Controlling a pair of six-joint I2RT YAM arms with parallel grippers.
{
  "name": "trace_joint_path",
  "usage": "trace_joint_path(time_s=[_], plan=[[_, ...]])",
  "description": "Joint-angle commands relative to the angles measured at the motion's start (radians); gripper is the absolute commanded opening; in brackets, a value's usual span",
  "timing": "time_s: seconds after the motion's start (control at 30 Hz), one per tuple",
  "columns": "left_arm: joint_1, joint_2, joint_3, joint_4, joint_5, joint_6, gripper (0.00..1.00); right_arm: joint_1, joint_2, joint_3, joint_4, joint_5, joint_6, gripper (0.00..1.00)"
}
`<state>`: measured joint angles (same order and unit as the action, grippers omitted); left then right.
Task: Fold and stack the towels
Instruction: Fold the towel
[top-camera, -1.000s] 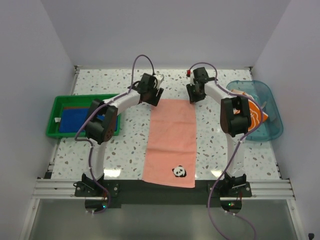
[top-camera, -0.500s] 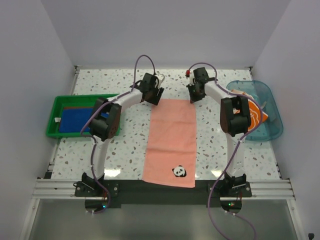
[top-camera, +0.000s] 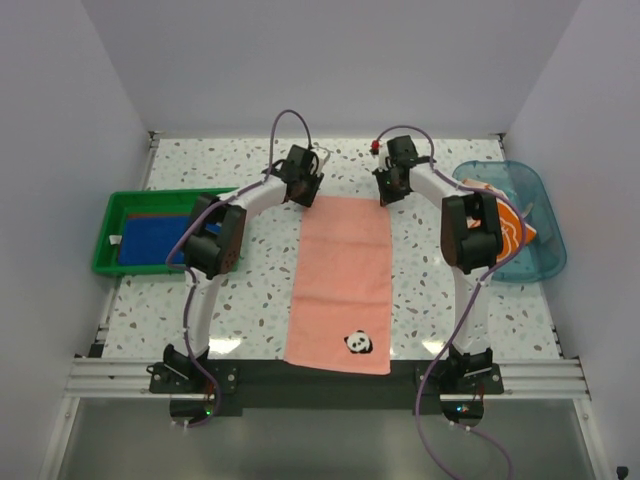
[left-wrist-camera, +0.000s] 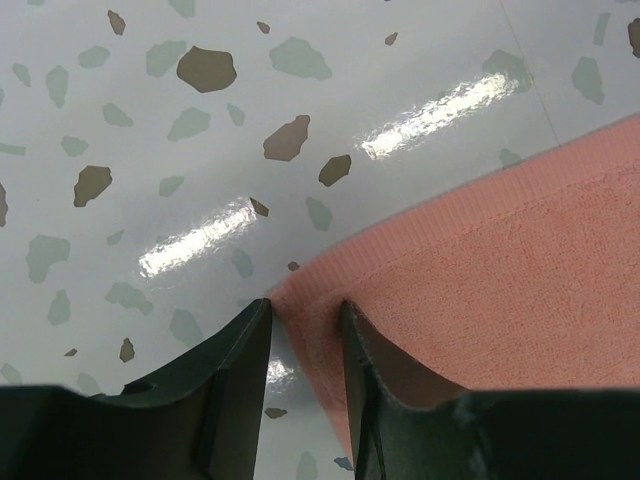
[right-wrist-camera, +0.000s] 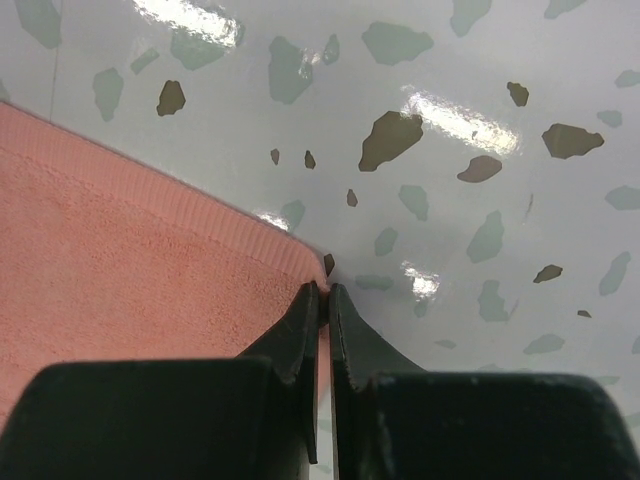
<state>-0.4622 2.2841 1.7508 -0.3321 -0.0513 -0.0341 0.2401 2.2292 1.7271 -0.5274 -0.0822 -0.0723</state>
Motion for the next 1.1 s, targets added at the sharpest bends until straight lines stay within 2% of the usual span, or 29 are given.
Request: trace_joint_path(time_s=[0.0,0.37,0.4,0.47,0.5,0.6,0.77,0.9,1.07], plan=[[0.010,0.043,-0.008,-0.065,0.013,-0.013,0.38,0.004,-0.017,-0.046,-0.020,-0.013,-0.018,0.00],[0.011,0.097,-0.017,-0.171,0.028,-0.067,0.34,0.018,-0.055,-0.080,-0.011,-0.030,-0.004,0.00],[0.010,0.100,-0.019,-0.173,0.034,-0.066,0.26,0.021,-0.059,-0.083,-0.010,-0.028,-0.006,0.00],[0.010,0.103,-0.022,-0.174,0.037,-0.066,0.18,0.021,-0.066,-0.089,-0.006,-0.031,-0.003,0.00],[0.010,0.107,-0.020,-0.174,0.036,-0.064,0.09,0.022,-0.069,-0.089,-0.002,-0.031,-0.001,0.00],[0.010,0.101,-0.007,-0.167,0.009,-0.040,0.00,0.021,-0.082,-0.080,0.006,-0.028,0.000,0.00],[0.029,0.060,0.085,-0.140,-0.042,0.013,0.00,0.021,-0.095,0.001,0.015,0.005,0.003,0.00],[0.049,0.049,0.177,-0.108,-0.050,0.028,0.00,0.019,-0.083,0.127,0.021,0.061,-0.011,0.00],[0.065,0.052,0.263,-0.029,-0.061,0.057,0.00,0.019,-0.042,0.241,0.085,0.145,-0.037,0.00]])
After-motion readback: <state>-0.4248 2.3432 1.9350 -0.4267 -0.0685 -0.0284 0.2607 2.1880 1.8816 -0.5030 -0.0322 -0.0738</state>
